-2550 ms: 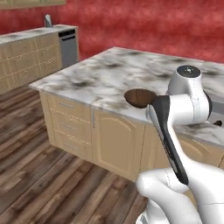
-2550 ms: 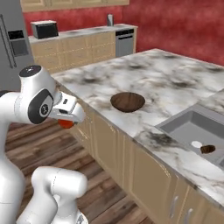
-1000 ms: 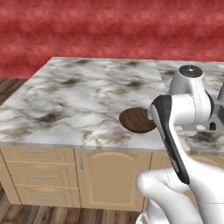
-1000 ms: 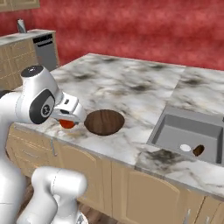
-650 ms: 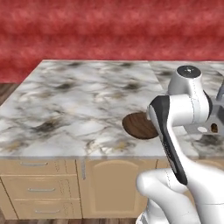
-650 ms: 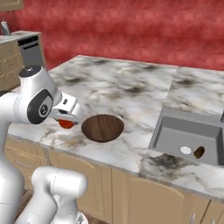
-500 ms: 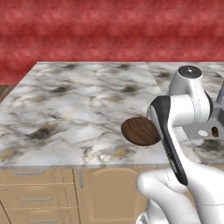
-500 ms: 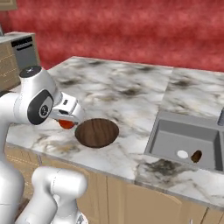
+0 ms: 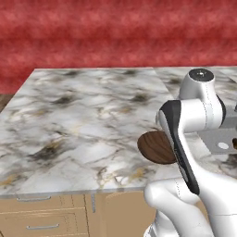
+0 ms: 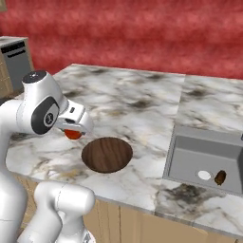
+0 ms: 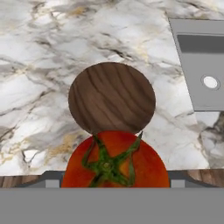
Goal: Pick the tomatos from the cabinet and place them in one bowl. Pick the sweet potato from the sink and place it in the other bowl.
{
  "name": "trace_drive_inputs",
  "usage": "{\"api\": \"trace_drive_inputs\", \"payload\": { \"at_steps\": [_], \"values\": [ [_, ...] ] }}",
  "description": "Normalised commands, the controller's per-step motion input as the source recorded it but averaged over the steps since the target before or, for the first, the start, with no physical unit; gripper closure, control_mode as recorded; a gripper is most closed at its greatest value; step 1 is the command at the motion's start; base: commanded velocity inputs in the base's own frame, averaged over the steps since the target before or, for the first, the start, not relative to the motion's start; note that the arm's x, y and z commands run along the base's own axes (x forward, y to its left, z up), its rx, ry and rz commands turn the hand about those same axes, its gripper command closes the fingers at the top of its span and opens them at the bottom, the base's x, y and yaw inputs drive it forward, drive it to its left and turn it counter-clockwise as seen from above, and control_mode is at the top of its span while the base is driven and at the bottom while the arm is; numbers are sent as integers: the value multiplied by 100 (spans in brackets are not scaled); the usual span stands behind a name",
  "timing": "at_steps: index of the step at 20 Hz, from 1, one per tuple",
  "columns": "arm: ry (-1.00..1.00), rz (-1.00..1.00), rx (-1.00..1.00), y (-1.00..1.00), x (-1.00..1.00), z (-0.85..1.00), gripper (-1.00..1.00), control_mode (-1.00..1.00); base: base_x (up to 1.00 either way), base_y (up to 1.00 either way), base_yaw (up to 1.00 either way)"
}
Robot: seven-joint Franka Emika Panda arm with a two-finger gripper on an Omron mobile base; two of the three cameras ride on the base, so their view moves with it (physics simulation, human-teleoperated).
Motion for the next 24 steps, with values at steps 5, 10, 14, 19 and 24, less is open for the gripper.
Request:
{"api": "trace_drive_inputs", "payload": {
  "at_steps": [5,10,14,19,24],
  "values": [
    [0,0,0,0,0,0,100,100,14,3,0],
    [0,0,0,-3,11,-4,100,-100,7,0,0],
    [7,1,0,-28,73,-36,100,-100,0,0,0],
    [11,1,3,-8,65,-78,100,-100,0,0,0],
    [13,0,1,-6,57,-94,100,-100,0,0,0]
  ]
}}
